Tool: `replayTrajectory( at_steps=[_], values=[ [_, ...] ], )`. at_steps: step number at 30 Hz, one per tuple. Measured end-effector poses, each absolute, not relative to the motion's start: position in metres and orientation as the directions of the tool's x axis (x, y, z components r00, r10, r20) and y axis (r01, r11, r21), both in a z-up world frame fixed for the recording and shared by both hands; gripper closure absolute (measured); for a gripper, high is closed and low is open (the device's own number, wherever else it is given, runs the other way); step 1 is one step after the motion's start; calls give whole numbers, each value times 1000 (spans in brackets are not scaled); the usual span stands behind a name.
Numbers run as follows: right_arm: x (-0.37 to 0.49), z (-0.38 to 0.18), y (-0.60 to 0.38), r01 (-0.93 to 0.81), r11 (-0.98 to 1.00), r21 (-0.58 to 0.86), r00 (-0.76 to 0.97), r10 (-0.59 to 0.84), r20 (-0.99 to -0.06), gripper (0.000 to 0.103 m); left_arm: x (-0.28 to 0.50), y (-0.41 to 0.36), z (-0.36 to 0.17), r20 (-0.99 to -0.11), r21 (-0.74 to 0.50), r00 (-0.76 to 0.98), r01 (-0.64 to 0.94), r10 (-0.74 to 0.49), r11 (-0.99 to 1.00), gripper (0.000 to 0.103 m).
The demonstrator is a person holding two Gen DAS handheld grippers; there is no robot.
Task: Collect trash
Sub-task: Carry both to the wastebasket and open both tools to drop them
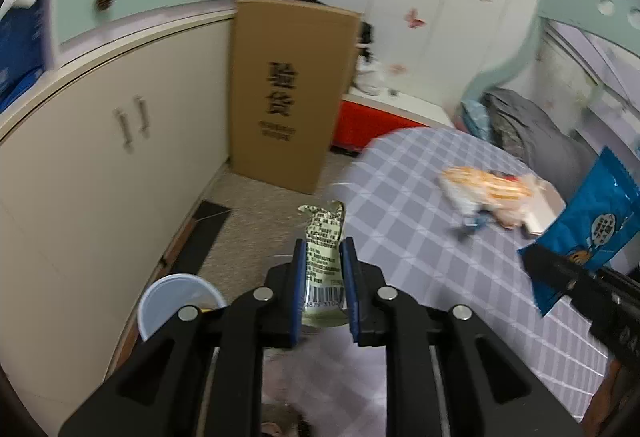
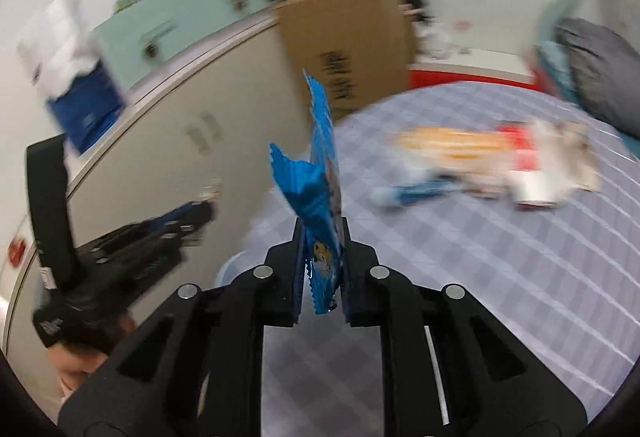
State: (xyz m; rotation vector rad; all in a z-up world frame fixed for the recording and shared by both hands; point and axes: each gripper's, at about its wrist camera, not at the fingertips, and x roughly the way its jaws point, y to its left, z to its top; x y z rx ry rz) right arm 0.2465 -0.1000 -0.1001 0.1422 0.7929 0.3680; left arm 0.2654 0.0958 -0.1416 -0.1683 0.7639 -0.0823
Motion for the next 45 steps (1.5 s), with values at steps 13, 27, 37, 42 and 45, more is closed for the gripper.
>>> replayTrajectory(
  at_steps=[13,27,37,42,45],
  values=[
    [289,-209,156,-538,815,215,356,451,-818,88,270,291,-252,-799,-237,602,-312,-2,920,86],
    [373,-395,256,-529,824,203,110,304,-946,84,297,395,-404,-916,-236,401,-490,-23,839,86],
    [380,-424,258,-497,854,157,141,258,-956,40,313,396,-452,-936,-251,345,-501,-74,828,86],
    [385,-419,245,-459,874,158,170,260,-950,37,322,390,-458,-939,-251,334,-492,-86,834,86],
    [387,-414,239,-446,882,154,190,261,-947,37,327,387,-456,-939,-249,333,-481,-88,840,86]
  ],
)
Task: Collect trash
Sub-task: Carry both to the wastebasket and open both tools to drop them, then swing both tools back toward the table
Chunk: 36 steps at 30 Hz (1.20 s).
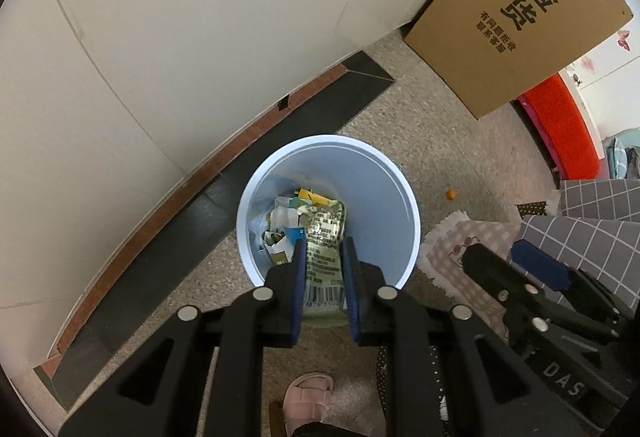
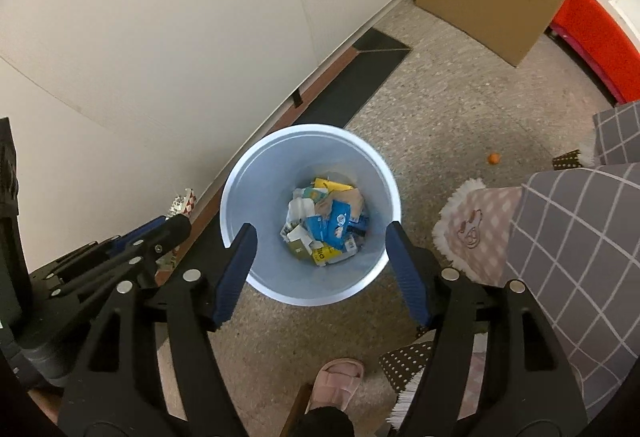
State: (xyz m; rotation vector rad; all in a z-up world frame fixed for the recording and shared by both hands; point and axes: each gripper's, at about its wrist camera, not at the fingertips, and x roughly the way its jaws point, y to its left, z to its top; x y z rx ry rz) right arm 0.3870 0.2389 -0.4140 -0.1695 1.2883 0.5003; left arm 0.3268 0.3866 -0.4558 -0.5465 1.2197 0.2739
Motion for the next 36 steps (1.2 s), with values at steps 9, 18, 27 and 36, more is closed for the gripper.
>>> replayTrajectory(
  at_steps=[9,18,27,36],
  values=[
    [385,-372,219,-394,906,153,315,289,-904,36,336,375,-430,-930,-248,360,-446,-81,860,85],
    [372,-316,190,-307,924,226,459,352,-816,32,337,362,-384,-904,-261,422,-415,-70,872,33],
    [353,-278,163,-272,920,283,499,386,-776,31,313,351,-323,-863,-270,504,-429,-20,862,28],
    [316,-199,131,-303,876,376,571,483,-664,29,270,325,-242,-784,-278,619,-409,41,869,26]
  ],
)
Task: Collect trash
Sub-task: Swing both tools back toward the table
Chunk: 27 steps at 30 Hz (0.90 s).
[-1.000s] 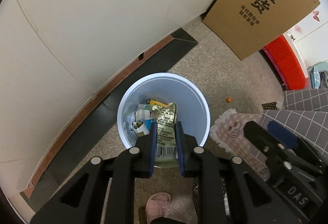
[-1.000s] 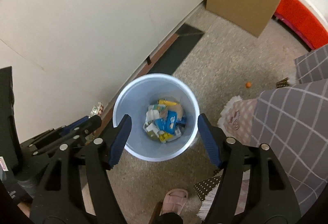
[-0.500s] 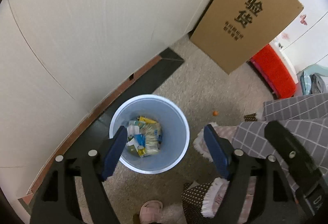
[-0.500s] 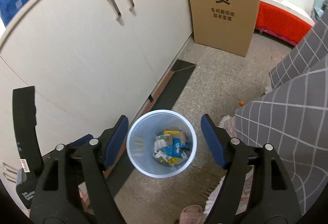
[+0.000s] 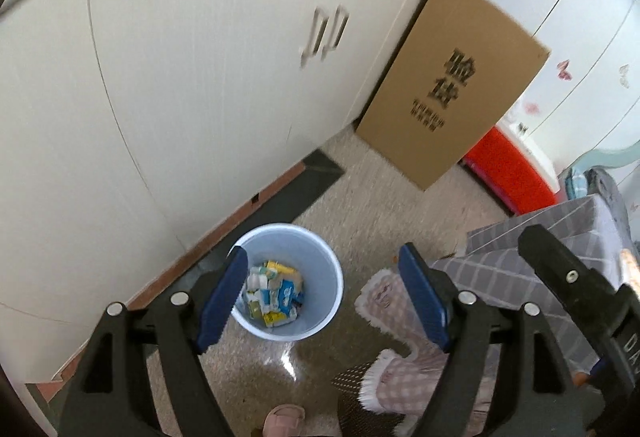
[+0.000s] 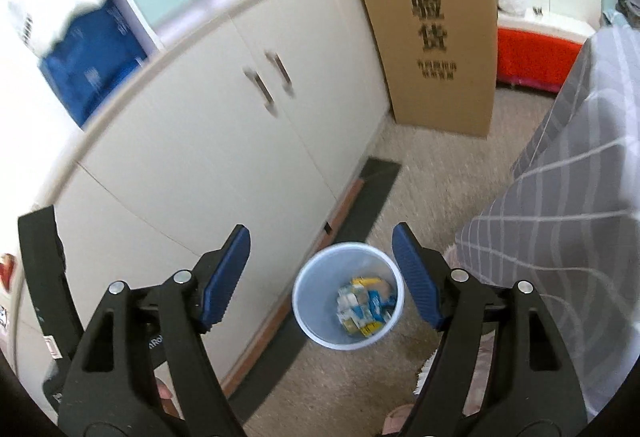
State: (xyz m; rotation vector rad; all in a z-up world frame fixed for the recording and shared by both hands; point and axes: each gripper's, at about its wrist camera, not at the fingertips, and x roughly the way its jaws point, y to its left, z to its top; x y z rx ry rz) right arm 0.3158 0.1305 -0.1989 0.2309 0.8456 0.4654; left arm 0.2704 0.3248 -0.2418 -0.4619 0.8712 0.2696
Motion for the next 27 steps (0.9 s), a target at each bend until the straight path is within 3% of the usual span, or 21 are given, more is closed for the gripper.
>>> replayTrajectory(
  at_steps=[7,13,22,27],
  values=[
    [285,-134,70,-310,867,389,661,491,-567,29,255,262,-174,-700,-272,714,-296,23,916,26],
    [266,-88,-14,-250,906,342,769,400,-498,27,259,174,-134,-654,-215,756,-136,-39,967,25],
    [258,-73,-165,-53,938,342,856,219,-468,27,285,9,-97,-627,-11,770,143,-119,990,25],
    [257,-83,-239,53,921,385,867,149,-476,27,302,-63,-103,-661,55,736,244,-148,968,25]
  ],
)
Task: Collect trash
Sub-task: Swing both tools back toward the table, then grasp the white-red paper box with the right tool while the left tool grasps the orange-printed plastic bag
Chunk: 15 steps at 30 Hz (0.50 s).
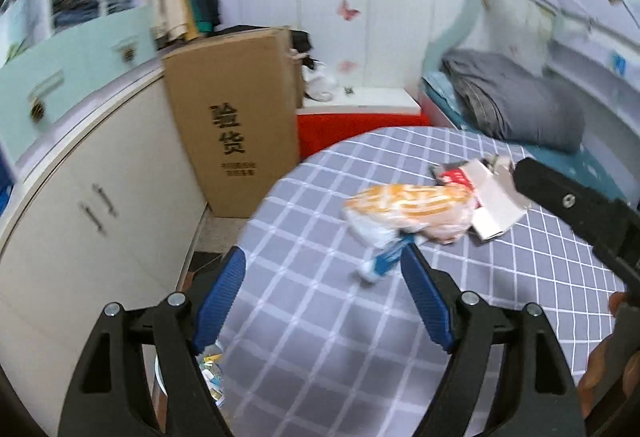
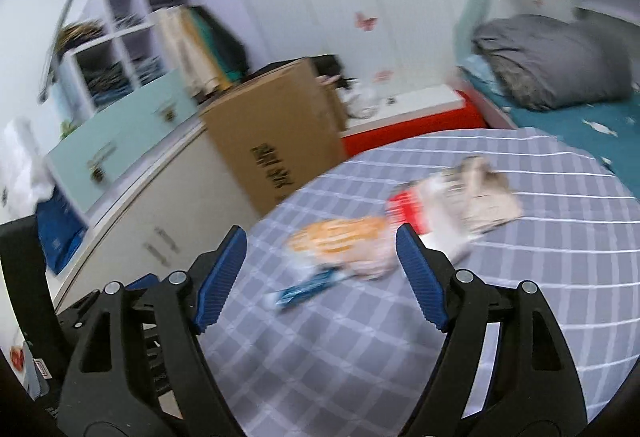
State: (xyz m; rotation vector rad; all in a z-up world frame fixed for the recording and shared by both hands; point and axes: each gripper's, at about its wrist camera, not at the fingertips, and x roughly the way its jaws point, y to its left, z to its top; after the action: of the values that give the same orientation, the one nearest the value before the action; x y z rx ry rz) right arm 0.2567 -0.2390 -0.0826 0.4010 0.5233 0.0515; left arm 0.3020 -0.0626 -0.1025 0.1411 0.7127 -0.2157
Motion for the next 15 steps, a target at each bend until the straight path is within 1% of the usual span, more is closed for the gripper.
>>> replayTrajectory(
  at_steps=[4,6,13,15],
  values=[
    [263,-97,-286,125,906,404,858,106,-503,27,315,-104,-110,-671,88,724,293,-160,952,25],
    [268,-106,-301,153,899,410,851,91,-517,27,318,-125,-115,-666,136,731,315,-149,939,25],
    [286,-130,-331,194,883,427,822,91,-561,27,341,-178,-139,-681,225,719,391,-143,893,25],
    [290,-134,-333,194,885,424,812,97,-575,27,345,-190,-146,-662,287,740,395,-117,873,25]
  ],
)
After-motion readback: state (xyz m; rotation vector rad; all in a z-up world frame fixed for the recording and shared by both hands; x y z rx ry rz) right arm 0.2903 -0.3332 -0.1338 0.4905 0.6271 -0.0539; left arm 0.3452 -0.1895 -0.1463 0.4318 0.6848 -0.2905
